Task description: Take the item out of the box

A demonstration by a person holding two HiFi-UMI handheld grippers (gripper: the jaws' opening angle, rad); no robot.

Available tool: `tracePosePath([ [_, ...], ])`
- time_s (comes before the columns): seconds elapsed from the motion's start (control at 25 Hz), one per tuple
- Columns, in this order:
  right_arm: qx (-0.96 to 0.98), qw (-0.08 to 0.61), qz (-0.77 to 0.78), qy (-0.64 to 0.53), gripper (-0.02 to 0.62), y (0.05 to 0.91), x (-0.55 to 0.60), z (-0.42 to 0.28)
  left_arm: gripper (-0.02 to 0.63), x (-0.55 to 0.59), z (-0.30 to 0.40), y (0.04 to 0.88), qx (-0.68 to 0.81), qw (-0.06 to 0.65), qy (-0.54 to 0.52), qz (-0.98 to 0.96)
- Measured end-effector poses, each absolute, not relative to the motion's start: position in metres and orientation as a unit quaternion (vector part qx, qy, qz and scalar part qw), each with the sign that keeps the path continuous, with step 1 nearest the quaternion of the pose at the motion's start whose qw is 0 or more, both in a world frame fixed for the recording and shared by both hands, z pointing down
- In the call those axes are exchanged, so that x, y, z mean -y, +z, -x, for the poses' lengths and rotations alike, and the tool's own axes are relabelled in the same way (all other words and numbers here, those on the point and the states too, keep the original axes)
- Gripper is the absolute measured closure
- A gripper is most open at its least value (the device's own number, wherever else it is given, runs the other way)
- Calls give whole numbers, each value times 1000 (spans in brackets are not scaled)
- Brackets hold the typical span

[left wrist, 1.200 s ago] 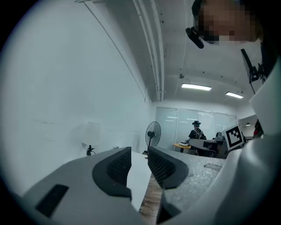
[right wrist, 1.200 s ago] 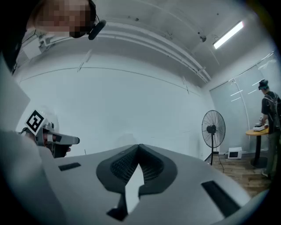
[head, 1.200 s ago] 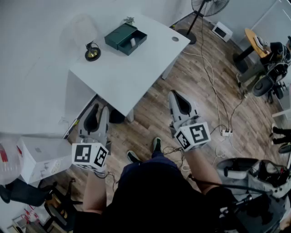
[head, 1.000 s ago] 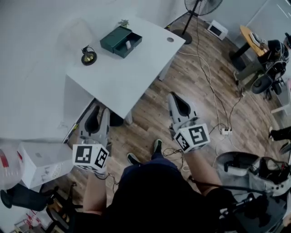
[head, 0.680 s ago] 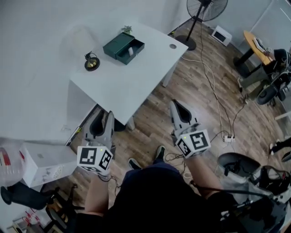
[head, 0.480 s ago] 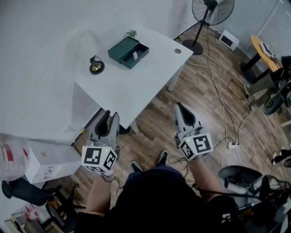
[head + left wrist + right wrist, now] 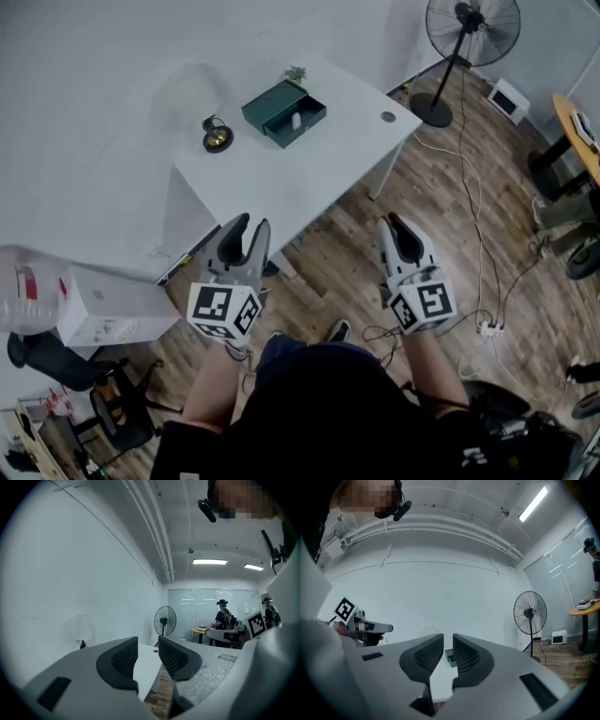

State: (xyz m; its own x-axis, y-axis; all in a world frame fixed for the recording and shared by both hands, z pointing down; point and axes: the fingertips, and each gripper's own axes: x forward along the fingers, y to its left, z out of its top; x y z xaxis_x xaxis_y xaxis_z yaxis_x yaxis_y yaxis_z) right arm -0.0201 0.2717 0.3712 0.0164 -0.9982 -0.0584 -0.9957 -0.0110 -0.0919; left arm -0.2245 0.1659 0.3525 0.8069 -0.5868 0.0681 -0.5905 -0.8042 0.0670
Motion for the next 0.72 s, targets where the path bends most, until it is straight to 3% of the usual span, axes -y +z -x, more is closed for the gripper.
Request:
tracePosePath([
  [0.72, -687, 34, 725, -35, 536, 394, -206, -51, 471, -72, 145, 385, 299, 68, 35, -951],
])
